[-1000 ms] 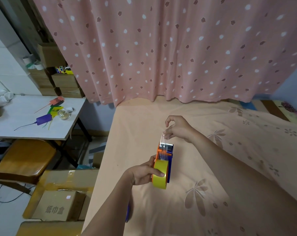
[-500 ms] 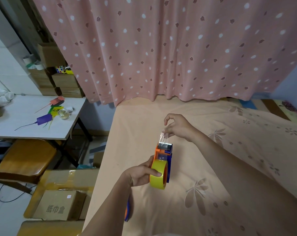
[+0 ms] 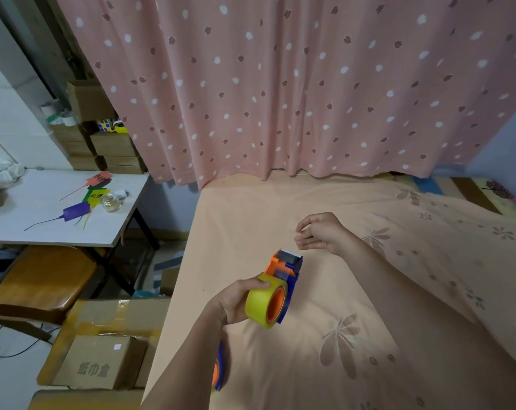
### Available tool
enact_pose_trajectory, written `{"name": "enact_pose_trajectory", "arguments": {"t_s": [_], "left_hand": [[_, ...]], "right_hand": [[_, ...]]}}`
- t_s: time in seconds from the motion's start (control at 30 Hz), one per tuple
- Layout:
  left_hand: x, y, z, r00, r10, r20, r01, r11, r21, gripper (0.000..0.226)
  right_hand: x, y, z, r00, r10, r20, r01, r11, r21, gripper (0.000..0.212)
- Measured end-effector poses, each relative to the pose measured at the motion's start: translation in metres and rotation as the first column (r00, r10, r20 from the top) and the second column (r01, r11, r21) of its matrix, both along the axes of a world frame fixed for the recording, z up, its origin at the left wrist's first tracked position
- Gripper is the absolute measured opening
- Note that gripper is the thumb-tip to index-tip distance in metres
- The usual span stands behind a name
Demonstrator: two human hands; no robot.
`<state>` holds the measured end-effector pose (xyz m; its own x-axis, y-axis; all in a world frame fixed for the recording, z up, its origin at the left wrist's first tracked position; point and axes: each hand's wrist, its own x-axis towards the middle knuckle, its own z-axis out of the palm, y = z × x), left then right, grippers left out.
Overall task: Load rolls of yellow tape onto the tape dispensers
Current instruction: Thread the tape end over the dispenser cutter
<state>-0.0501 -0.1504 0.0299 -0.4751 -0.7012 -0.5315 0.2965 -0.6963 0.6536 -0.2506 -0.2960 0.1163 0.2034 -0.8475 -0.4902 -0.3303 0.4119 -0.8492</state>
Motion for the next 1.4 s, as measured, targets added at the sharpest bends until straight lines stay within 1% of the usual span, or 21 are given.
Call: {"name": "enact_pose_trajectory", "arguments": {"t_s": [0.1,0.3,0.37,0.47,0.53,0.6,0.67,0.73,0.77,0.83,0.9,0.97,1.07,1.13,1.2,1.23,1.3,1.37,1.4], "left_hand": [[0.002,0.002,-0.002,1.000,-0.002,0.002,0.002,1.000,-0.010,0.080],[0.006,0.008,-0.001,0.999,0.007,-0.053,-0.008,1.000,-0.017,0.086],[0.009,0.009,-0.001,0.998,0.019,-0.061,-0.021,0.999,-0.035,0.089],[0.008,0.008,-0.003,0.993,0.067,-0.100,-0.071,0.997,-0.036,0.090],[0.008,0.006,-0.005,0.981,0.122,-0.154,-0.127,0.992,-0.022,0.085],[0.009,0.004,-0.007,0.960,0.175,-0.218,-0.182,0.983,-0.011,0.076],[0.009,0.004,-0.007,0.944,0.209,-0.256,-0.218,0.976,-0.010,0.071],[0.005,0.003,-0.008,0.935,0.234,-0.266,-0.243,0.970,-0.002,0.073],[0.003,0.002,-0.007,0.929,0.251,-0.273,-0.259,0.966,0.008,0.075],[0.000,0.001,-0.006,0.915,0.282,-0.290,-0.288,0.957,0.021,0.072],[0.001,0.001,-0.003,0.908,0.293,-0.298,-0.298,0.954,0.029,0.071],[0.005,0.001,-0.002,0.906,0.301,-0.297,-0.300,0.953,0.049,0.077],[0.006,-0.001,-0.001,0.899,0.324,-0.295,-0.321,0.945,0.058,0.083],[0.006,-0.003,0.000,0.882,0.351,-0.314,-0.348,0.935,0.066,0.083],[0.005,-0.005,0.001,0.866,0.374,-0.332,-0.369,0.926,0.079,0.082],[0.004,-0.005,0.002,0.862,0.378,-0.337,-0.373,0.924,0.084,0.081],[0.002,-0.006,0.005,0.859,0.384,-0.339,-0.375,0.922,0.093,0.079],[-0.002,-0.008,0.009,0.850,0.397,-0.347,-0.385,0.917,0.106,0.078],[-0.004,-0.010,0.010,0.838,0.409,-0.361,-0.394,0.912,0.116,0.077]], "right_hand": [[0.000,-0.001,-0.001,0.999,-0.034,-0.003,0.034,0.999,0.001,0.024],[-0.006,-0.006,-0.004,0.989,-0.148,-0.019,0.148,0.989,0.002,0.029],[-0.011,-0.008,-0.004,0.989,-0.148,-0.004,0.148,0.988,0.038,0.026],[-0.016,-0.003,-0.008,0.995,-0.098,0.007,0.096,0.987,0.130,0.020],[-0.017,0.003,-0.013,0.991,-0.089,0.098,0.065,0.974,0.219,0.020],[-0.020,0.009,-0.021,0.946,-0.172,0.276,0.076,0.943,0.325,0.024],[-0.021,0.014,-0.030,0.835,-0.337,0.435,0.134,0.891,0.434,0.028],[-0.018,0.019,-0.037,0.734,-0.453,0.506,0.181,0.849,0.497,0.027],[-0.015,0.022,-0.040,0.700,-0.481,0.527,0.191,0.838,0.511,0.026],[-0.011,0.026,-0.045,0.664,-0.491,0.564,0.184,0.838,0.513,0.026],[-0.010,0.027,-0.047,0.652,-0.470,0.596,0.163,0.854,0.495,0.026],[-0.012,0.025,-0.046,0.644,-0.432,0.632,0.137,0.877,0.460,0.025],[-0.015,0.024,-0.044,0.660,-0.344,0.668,0.064,0.912,0.406,0.041],[-0.015,0.025,-0.043,0.687,-0.271,0.674,0.010,0.931,0.365,0.040],[-0.013,0.027,-0.043,0.731,-0.219,0.646,0.003,0.948,0.318,0.038],[-0.012,0.029,-0.044,0.762,-0.212,0.613,0.025,0.954,0.298,0.038],[-0.006,0.031,-0.046,0.827,-0.227,0.514,0.117,0.964,0.238,0.030],[0.002,0.033,-0.048,0.893,-0.246,0.377,0.222,0.969,0.105,0.018],[0.005,0.035,-0.048,0.923,-0.243,0.298,0.255,0.967,0.000,0.015]]}}
